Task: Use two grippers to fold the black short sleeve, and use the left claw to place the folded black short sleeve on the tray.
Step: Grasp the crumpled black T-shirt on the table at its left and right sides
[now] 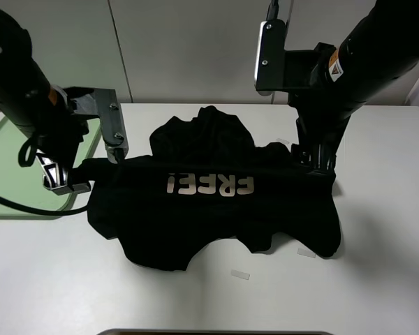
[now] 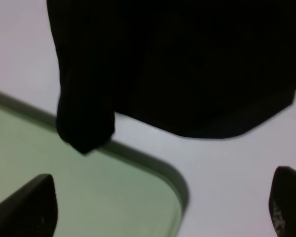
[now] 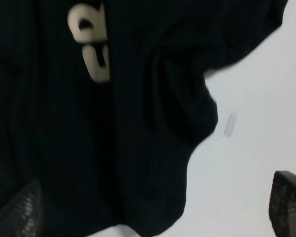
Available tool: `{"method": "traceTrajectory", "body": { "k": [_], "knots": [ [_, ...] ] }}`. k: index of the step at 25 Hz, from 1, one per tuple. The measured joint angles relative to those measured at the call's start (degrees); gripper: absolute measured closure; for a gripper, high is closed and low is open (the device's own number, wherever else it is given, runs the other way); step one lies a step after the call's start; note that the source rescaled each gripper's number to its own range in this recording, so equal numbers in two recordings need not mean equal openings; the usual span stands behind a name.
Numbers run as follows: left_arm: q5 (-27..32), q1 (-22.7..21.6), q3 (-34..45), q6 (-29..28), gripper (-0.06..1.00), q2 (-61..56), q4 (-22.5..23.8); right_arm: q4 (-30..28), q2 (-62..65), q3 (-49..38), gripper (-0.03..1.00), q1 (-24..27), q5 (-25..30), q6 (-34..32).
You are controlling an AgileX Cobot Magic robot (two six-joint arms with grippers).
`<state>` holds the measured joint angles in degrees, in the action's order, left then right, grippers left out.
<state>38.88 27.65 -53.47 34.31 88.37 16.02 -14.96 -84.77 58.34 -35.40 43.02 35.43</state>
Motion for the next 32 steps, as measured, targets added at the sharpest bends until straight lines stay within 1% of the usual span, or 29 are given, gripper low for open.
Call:
{"method": "traceTrajectory", "body": {
  "k": [6, 12, 17, 21, 25, 32],
  "knots": [
    [-2.8, -0.2, -3.4, 3.8, 0.12, 5.9, 0.0, 0.0, -3.7, 0.0, -0.03, 3.8, -1.2, 0.6],
    [-5.1, -2.7, -5.5, 4.8, 0.12, 10.3, -0.2, 0.0, -8.6, 0.0, -0.03, 5.9, -3.1, 1.7],
    [-7.3, -4.8, -5.5, 7.1, 0.12, 11.9, -0.2, 0.0, -12.6, 0.0, -0.03, 6.1, -5.6, 3.2],
    [-9.3, -6.1, -5.5, 7.7, 0.12, 13.1, -0.2, -0.3, -15.5, 0.0, -0.03, 6.1, -8.0, 4.0],
    [-12.0, -6.5, -5.5, 9.3, 0.12, 15.5, -0.1, -1.3, -17.8, 0.0, -0.03, 6.1, -8.4, 4.1],
    [-14.5, -6.7, -5.7, 12.6, 0.12, 20.2, 0.4, -3.0, -19.5, 0.0, -0.03, 6.1, -9.7, 4.2]
  ]
}}
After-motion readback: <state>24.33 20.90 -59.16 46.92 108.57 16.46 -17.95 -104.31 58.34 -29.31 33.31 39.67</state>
